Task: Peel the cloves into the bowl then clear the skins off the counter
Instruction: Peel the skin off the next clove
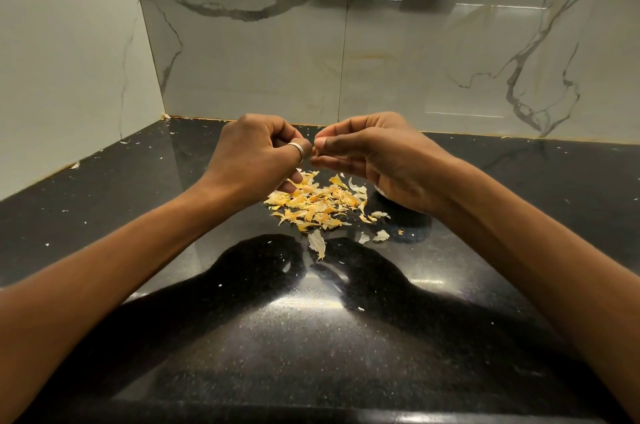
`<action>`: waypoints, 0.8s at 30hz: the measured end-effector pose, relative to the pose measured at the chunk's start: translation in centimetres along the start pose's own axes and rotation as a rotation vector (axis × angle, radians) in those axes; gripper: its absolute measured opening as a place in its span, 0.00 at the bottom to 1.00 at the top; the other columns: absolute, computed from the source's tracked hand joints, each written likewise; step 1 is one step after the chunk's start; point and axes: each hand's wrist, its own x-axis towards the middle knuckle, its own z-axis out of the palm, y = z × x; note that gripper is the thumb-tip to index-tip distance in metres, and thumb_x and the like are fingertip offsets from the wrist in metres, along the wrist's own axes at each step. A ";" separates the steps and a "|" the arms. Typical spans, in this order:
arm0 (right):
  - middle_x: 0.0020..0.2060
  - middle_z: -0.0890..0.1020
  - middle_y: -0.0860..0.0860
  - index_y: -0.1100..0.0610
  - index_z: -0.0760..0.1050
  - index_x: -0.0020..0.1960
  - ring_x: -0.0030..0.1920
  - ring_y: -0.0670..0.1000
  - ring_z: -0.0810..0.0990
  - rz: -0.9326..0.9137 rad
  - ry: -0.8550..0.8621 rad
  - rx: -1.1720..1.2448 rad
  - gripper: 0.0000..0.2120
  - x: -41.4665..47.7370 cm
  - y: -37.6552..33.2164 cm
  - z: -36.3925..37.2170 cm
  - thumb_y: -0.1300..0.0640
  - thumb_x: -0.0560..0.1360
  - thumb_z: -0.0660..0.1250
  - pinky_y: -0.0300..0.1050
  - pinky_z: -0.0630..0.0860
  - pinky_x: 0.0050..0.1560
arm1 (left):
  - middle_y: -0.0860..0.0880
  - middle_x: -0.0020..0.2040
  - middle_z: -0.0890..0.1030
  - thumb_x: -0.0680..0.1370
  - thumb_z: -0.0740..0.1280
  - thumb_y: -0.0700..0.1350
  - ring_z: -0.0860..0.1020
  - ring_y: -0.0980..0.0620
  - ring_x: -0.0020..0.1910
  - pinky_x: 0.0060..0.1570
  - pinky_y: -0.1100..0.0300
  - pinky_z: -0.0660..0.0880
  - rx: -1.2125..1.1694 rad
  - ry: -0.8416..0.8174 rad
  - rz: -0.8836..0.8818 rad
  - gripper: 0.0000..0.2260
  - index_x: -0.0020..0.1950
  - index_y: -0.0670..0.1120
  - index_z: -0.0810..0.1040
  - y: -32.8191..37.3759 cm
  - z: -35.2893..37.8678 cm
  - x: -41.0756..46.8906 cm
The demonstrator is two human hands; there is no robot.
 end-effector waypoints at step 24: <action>0.51 0.84 0.63 0.71 0.77 0.54 0.46 0.54 0.86 -0.016 0.052 -0.011 0.09 0.2 0.5 -0.4 0.68 0.75 0.69 0.43 0.84 0.51 | 0.54 0.38 0.81 0.75 0.75 0.49 0.79 0.60 0.33 0.36 0.58 0.80 0.332 0.081 0.330 0.05 0.47 0.49 0.84 -0.9 0.1 0.4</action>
